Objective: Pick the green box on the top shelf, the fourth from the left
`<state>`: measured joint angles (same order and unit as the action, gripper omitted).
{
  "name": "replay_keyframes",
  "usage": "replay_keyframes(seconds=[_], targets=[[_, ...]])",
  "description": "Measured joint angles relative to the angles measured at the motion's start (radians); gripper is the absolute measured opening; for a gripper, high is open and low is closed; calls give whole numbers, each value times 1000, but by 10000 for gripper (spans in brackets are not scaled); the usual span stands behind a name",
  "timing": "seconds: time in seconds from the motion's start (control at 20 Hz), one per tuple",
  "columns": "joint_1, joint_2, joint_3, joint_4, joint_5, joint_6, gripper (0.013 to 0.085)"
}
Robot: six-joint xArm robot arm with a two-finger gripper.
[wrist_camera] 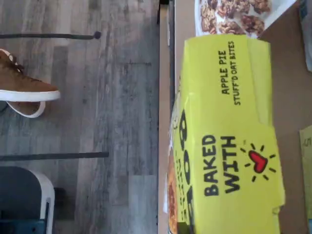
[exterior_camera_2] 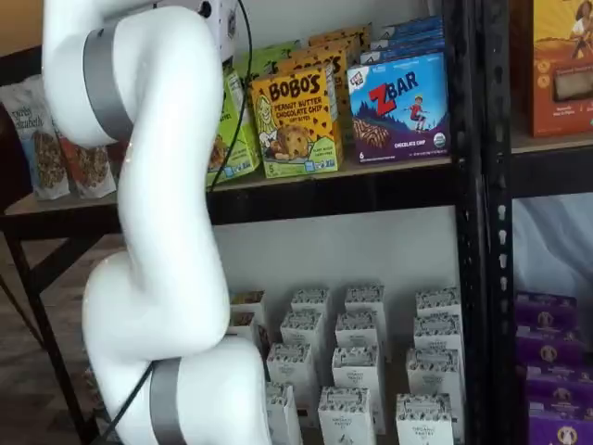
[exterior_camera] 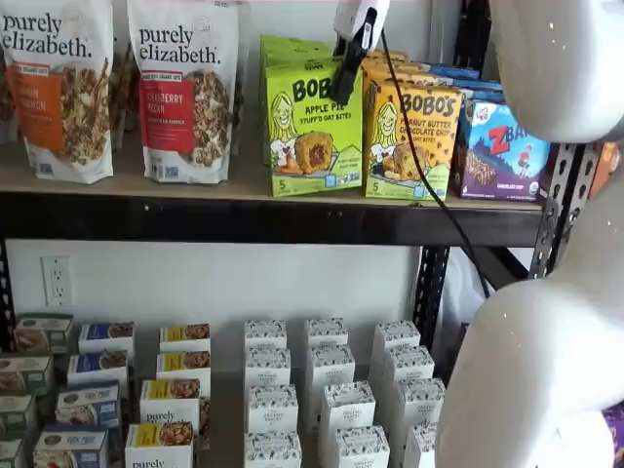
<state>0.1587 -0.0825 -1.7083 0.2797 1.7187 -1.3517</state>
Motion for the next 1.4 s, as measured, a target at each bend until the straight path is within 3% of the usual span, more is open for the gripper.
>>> replay_keyframes(seconds=[0.75,1.4], targets=[[-13,-48,-25,40,88,17,210],[-47,-106,-8,59,157,2,210]])
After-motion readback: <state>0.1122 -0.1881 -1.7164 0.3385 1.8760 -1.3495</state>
